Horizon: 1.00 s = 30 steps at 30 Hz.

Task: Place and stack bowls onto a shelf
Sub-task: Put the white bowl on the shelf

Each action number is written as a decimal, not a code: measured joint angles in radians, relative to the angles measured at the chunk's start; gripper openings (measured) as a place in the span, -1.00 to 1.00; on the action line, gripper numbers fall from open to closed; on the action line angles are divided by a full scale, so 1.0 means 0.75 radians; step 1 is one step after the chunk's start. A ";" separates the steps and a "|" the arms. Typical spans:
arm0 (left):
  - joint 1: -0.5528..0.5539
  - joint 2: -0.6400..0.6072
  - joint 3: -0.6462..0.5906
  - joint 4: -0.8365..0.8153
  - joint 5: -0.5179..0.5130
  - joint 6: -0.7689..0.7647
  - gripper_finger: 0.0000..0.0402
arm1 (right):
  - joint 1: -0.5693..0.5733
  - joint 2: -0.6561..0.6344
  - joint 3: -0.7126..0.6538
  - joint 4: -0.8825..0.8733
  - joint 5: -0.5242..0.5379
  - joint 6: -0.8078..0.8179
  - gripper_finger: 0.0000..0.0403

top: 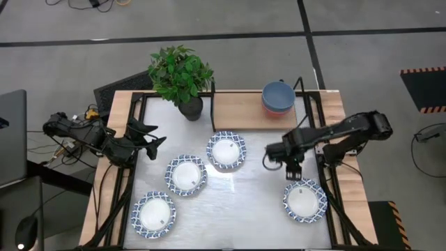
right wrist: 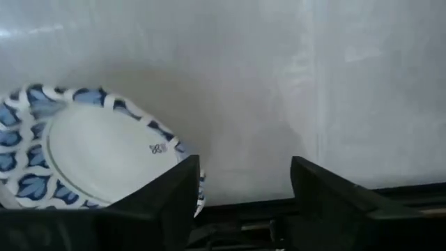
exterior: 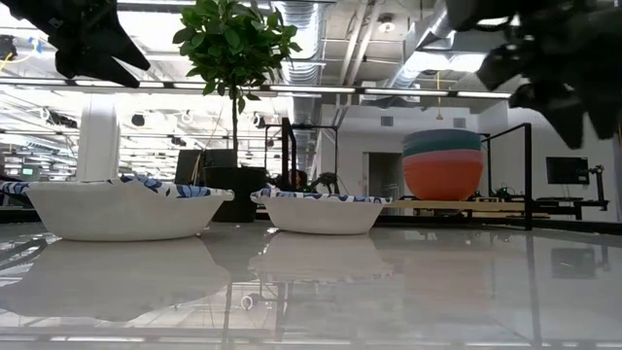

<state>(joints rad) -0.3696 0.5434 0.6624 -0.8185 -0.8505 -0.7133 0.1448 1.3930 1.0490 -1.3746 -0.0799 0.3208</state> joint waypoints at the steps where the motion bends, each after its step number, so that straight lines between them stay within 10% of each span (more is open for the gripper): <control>1: 0.000 0.000 0.000 0.000 0.000 -0.004 0.46 | 0.025 0.000 -0.017 0.019 0.000 0.019 0.26; 30: 0.000 0.000 0.000 -0.001 -0.003 -0.005 0.46 | 0.301 0.004 -0.186 0.396 -0.073 0.165 0.27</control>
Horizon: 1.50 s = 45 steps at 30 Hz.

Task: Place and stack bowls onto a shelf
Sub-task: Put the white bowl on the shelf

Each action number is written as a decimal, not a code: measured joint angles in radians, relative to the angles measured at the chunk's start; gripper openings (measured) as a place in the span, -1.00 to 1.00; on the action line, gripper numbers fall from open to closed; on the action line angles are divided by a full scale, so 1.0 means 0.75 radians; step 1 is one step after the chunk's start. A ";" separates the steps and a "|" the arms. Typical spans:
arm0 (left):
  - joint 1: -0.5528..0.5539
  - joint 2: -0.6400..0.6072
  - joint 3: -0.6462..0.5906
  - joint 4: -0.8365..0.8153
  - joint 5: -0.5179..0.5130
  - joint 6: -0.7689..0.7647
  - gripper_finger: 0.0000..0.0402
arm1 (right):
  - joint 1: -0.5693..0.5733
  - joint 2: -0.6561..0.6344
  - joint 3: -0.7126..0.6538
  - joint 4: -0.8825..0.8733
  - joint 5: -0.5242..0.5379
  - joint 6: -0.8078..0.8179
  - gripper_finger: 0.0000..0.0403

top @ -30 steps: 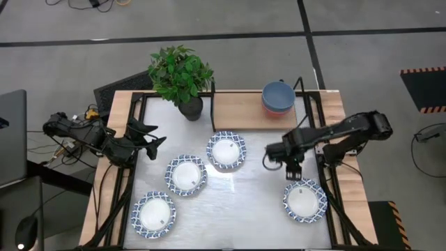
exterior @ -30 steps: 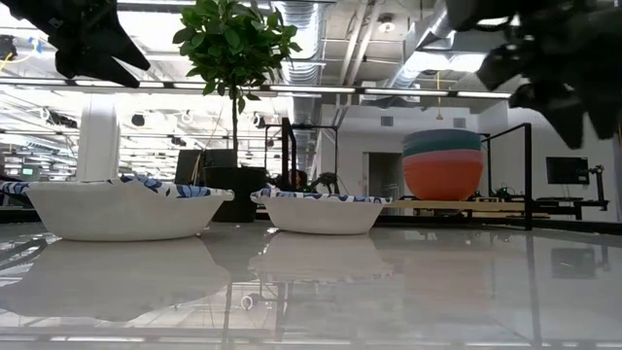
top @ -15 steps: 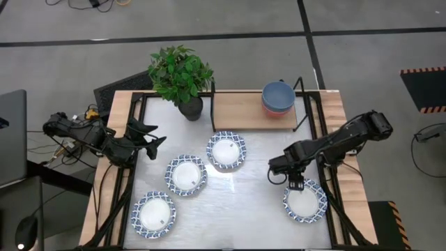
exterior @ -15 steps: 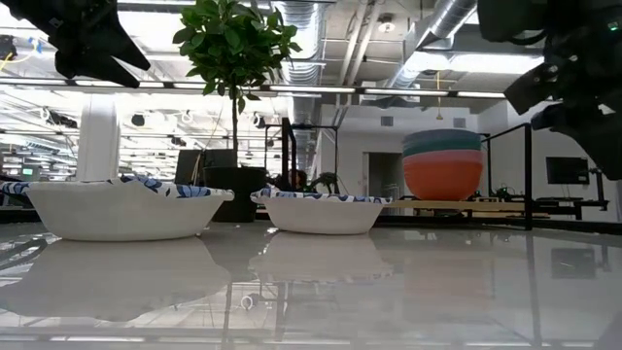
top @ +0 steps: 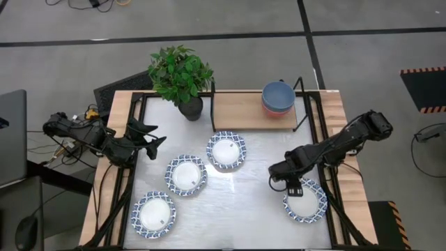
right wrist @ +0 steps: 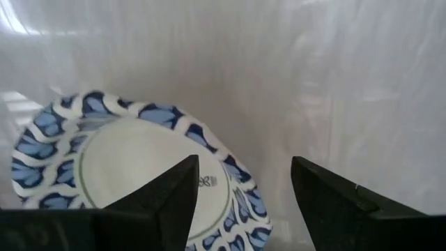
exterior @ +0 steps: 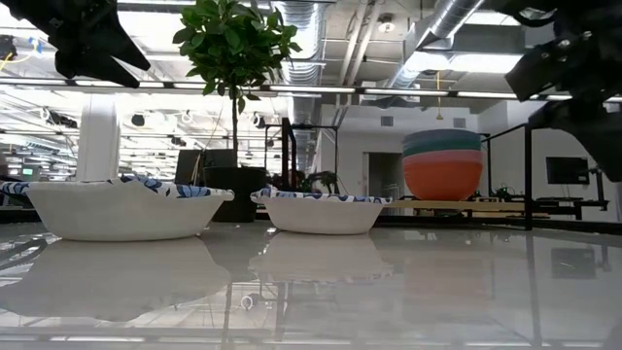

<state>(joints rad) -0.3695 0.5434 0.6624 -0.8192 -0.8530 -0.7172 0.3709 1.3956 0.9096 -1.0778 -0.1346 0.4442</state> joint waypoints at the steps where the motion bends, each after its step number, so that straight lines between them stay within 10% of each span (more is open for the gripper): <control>1: 0.000 0.000 0.000 -0.002 0.000 0.000 0.46 | 0.011 0.000 0.000 -0.002 0.000 0.001 0.27; 24: 0.000 0.000 0.000 -0.004 0.005 0.002 0.46 | 0.072 0.261 0.009 -0.010 0.001 -0.135 0.24; 37: 0.000 0.000 0.000 -0.004 0.005 -0.001 0.46 | 0.060 0.260 0.010 -0.009 0.005 -0.141 -0.88; 45: 0.000 0.000 0.000 -0.004 0.003 -0.002 0.46 | 0.000 0.250 0.064 -0.019 0.009 -0.110 -0.83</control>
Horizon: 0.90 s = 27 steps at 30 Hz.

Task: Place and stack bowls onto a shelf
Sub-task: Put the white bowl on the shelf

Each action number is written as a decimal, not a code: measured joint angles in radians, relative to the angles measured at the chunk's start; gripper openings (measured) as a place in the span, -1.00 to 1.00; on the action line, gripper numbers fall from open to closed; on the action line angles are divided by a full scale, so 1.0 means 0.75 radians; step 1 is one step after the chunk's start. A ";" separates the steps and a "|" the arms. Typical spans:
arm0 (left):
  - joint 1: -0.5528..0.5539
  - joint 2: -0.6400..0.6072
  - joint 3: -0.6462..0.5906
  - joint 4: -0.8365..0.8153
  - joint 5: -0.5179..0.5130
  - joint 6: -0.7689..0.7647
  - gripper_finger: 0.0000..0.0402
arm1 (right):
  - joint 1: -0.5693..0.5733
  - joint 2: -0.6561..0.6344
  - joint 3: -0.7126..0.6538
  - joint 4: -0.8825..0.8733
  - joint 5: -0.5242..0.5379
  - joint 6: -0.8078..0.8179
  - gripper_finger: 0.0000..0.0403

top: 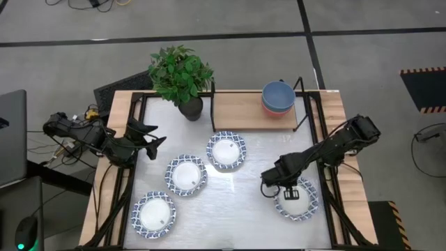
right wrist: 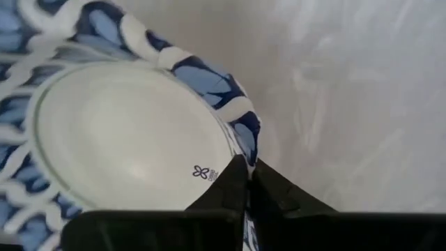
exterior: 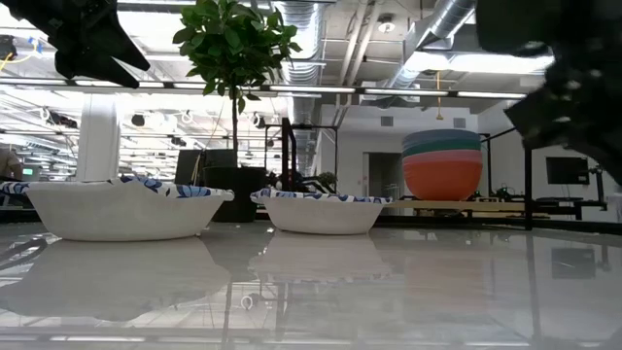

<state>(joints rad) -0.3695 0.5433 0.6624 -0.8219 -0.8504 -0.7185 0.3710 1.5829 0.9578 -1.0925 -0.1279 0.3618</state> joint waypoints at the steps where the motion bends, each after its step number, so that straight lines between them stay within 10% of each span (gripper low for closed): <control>1: 0.000 0.000 0.000 0.000 -0.001 0.000 0.46 | -0.016 0.000 0.020 -0.010 0.000 -0.012 -0.85; 27: 0.000 0.000 0.000 -0.037 -0.006 0.004 0.46 | -1.075 -0.027 0.873 0.252 0.281 -0.234 -0.88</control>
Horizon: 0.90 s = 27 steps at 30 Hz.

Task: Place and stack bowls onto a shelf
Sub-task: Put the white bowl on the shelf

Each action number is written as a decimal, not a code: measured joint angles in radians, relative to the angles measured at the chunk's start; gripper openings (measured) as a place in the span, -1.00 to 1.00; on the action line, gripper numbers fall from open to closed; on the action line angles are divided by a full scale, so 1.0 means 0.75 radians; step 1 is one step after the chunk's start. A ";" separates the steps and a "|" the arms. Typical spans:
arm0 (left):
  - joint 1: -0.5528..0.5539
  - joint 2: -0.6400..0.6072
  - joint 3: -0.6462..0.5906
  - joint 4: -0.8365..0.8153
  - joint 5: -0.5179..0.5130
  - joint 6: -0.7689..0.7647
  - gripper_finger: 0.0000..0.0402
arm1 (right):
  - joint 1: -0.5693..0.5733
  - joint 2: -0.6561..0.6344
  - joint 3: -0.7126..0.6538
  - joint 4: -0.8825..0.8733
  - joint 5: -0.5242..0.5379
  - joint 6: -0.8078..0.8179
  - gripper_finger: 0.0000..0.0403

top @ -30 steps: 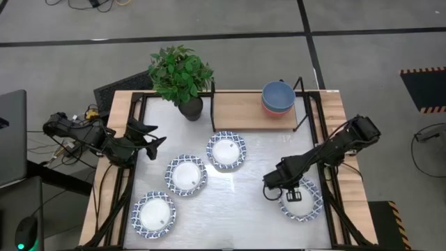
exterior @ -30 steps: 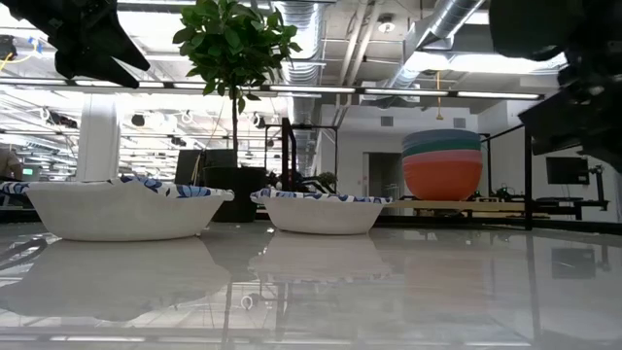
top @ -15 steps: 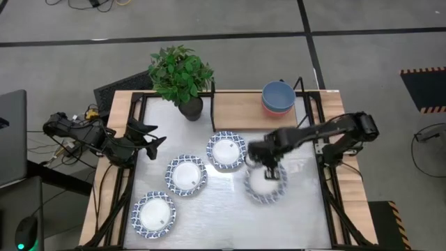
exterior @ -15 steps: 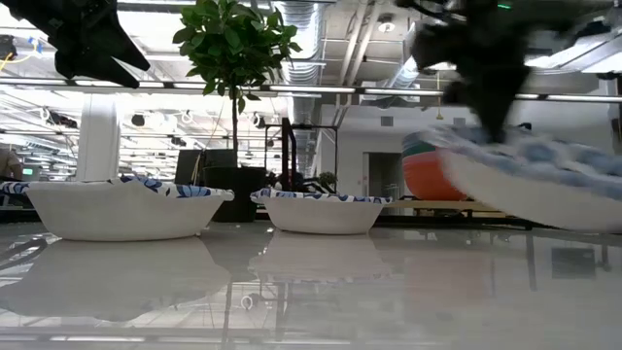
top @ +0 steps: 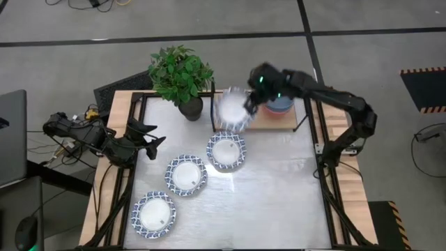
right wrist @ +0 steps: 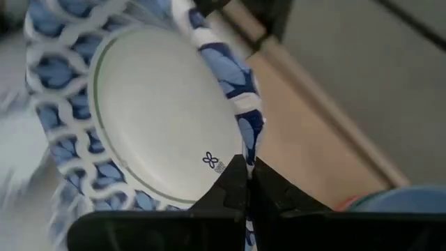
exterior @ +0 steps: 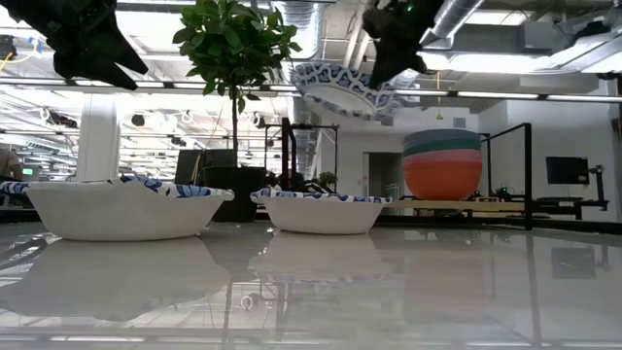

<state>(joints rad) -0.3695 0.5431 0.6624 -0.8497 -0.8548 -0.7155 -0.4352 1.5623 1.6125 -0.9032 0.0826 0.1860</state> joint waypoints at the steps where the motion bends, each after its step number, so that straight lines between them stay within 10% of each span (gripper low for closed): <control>1: -0.001 0.000 0.000 0.000 0.000 0.000 0.46 | -0.045 0.000 0.001 0.036 -0.001 0.000 -0.88; 10: 0.000 0.000 0.000 -0.021 -0.002 0.000 0.46 | -0.339 0.102 0.002 0.206 -0.088 0.126 -0.88; 27: 0.000 0.000 0.000 -0.034 -0.010 -0.004 0.46 | -0.409 0.469 0.003 0.182 -0.269 0.111 -0.88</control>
<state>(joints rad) -0.3696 0.5434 0.6624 -0.8751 -0.8619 -0.7181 -0.7422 1.9141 1.6146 -0.7670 -0.1191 0.2695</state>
